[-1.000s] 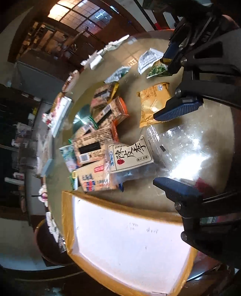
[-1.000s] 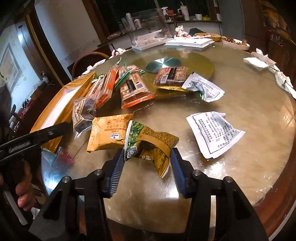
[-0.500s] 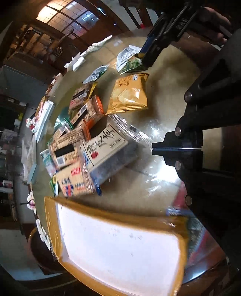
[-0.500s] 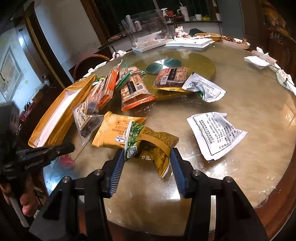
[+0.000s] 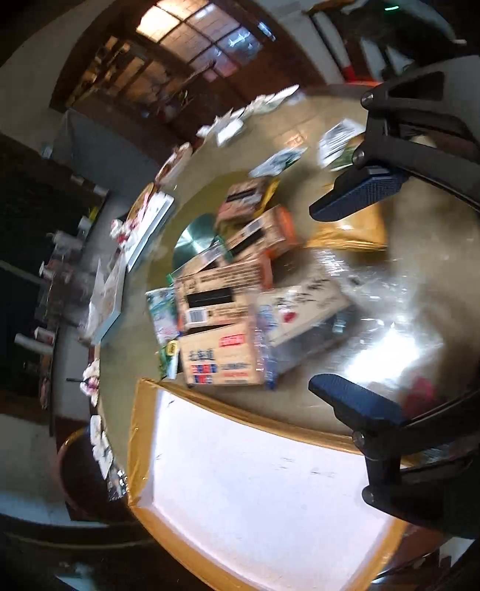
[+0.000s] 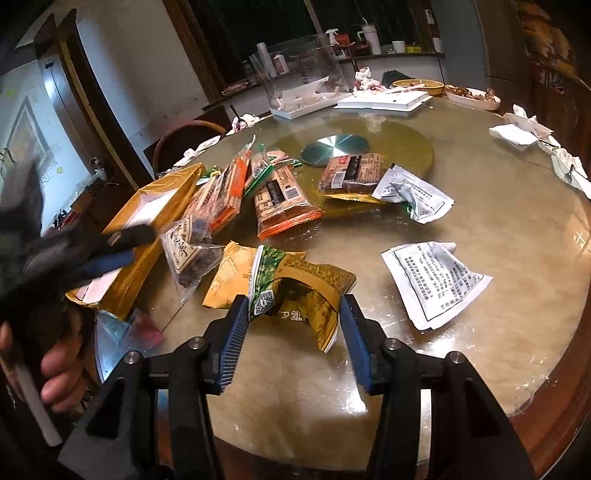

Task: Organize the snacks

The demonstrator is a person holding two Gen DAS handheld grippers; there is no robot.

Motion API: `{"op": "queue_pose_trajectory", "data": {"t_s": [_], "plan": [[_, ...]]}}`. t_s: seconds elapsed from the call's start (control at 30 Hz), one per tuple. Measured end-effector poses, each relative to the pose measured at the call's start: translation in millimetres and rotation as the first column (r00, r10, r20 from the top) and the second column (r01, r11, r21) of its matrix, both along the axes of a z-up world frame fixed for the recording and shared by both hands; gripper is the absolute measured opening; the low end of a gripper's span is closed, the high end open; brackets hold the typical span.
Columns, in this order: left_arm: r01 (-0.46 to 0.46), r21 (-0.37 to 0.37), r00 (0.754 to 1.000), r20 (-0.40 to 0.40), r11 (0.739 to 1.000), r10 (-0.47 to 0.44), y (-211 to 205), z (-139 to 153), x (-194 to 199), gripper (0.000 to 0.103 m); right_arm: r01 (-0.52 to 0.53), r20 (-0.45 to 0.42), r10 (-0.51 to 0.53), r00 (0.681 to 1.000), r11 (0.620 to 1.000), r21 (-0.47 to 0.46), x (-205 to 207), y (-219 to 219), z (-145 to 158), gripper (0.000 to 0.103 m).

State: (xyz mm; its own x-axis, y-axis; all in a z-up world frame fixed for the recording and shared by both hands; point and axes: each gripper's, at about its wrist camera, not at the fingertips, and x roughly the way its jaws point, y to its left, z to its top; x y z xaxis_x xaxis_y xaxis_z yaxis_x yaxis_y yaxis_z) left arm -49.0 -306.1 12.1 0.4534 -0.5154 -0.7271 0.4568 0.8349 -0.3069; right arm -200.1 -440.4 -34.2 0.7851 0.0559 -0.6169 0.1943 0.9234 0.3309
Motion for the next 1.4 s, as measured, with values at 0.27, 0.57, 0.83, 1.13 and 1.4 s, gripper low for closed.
{"op": "queue_pose_trajectory", "data": {"t_s": [0.27,0.57,0.83,1.13,1.4], "plan": [[-0.055,0.19,0.996,-0.059,0.98,0.067,-30.6,-30.0,24.6,0.044,0.018,0.005,-0.018,1.0,1.0,-0.011,-3.1,-5.2,-0.4,0.052],[0.018,0.054,0.992,-0.128,0.998,-0.011,11.2,-19.3,-1.5,0.033,0.037,-0.017,-0.037,0.999,0.999,-0.006,-1.4,-13.4,-3.4,0.05],[0.059,-0.008,0.991,-0.118,0.998,-0.059,23.9,-5.3,-12.3,0.033,-0.009,-0.086,0.014,0.996,0.999,0.053,18.5,-4.4,-18.0,0.058],[0.05,-0.052,0.99,-0.127,0.997,-0.057,34.7,-0.5,-11.6,0.032,0.003,-0.088,-0.001,0.996,1.0,0.023,11.1,1.0,-17.9,0.012],[0.063,-0.078,0.991,-0.11,0.995,-0.072,36.0,1.0,-12.7,0.032,-0.017,-0.021,0.019,1.0,0.995,0.097,3.5,-5.4,-9.8,0.019]]}}
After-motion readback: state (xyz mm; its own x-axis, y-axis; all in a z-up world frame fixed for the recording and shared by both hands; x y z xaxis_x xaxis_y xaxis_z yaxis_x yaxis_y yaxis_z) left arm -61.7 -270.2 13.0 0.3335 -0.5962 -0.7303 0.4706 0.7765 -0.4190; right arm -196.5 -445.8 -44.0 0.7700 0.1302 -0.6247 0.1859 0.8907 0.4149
